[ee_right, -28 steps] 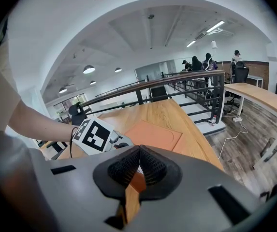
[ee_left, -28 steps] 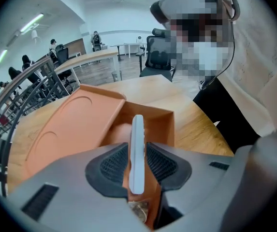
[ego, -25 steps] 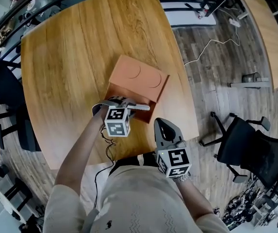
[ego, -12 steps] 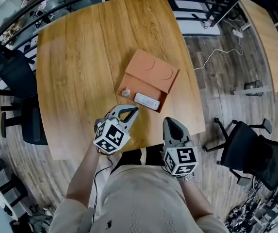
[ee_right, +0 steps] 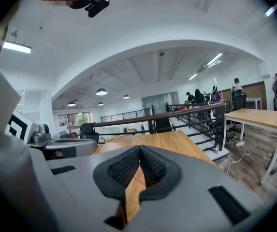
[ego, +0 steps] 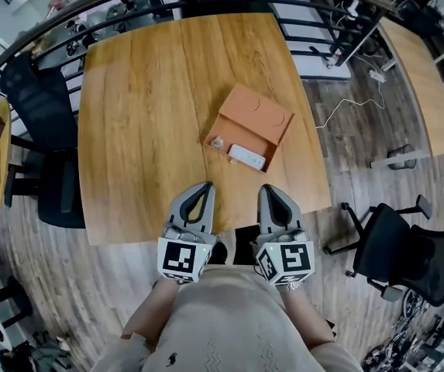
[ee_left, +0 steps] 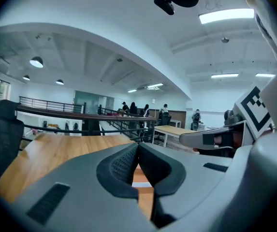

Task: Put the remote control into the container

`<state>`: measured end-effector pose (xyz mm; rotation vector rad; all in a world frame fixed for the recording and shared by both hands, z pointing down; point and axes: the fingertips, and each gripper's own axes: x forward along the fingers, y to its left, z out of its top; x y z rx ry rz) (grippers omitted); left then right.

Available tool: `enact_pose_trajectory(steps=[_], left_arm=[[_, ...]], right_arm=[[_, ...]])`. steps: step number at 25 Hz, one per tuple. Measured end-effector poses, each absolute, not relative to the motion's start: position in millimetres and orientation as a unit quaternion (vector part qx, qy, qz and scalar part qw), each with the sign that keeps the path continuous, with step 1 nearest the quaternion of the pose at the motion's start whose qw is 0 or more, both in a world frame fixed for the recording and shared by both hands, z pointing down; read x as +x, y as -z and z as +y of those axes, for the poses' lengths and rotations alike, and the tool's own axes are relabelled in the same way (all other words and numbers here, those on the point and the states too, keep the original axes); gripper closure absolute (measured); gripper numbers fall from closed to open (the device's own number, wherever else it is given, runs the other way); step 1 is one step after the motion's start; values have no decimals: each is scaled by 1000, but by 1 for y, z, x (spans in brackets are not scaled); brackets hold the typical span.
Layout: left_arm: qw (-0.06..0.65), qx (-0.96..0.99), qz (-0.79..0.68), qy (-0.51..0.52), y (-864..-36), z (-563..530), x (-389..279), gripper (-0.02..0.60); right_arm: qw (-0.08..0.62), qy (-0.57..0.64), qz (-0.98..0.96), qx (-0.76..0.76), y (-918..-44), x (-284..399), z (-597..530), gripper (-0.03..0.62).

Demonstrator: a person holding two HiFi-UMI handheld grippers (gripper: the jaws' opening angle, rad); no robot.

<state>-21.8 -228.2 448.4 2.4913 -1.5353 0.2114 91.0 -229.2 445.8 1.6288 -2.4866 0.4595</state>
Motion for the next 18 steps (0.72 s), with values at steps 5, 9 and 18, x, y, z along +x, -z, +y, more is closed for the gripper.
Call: enact_pose_trajectory(steps=[5,9,18], left_arm=[[54,812,-581,19,-398,-205,-42,569],[51,818,-573,27,-395,-190,-43,569],[65,828,-556,25,-407,-177,-40,569]], right_arm=[[36,-103,-835,539,-416,73,-205,579],[46,-108,-835,538,-419,61,-194,579],[62,-106,-834,538,-420,50,-183,579]])
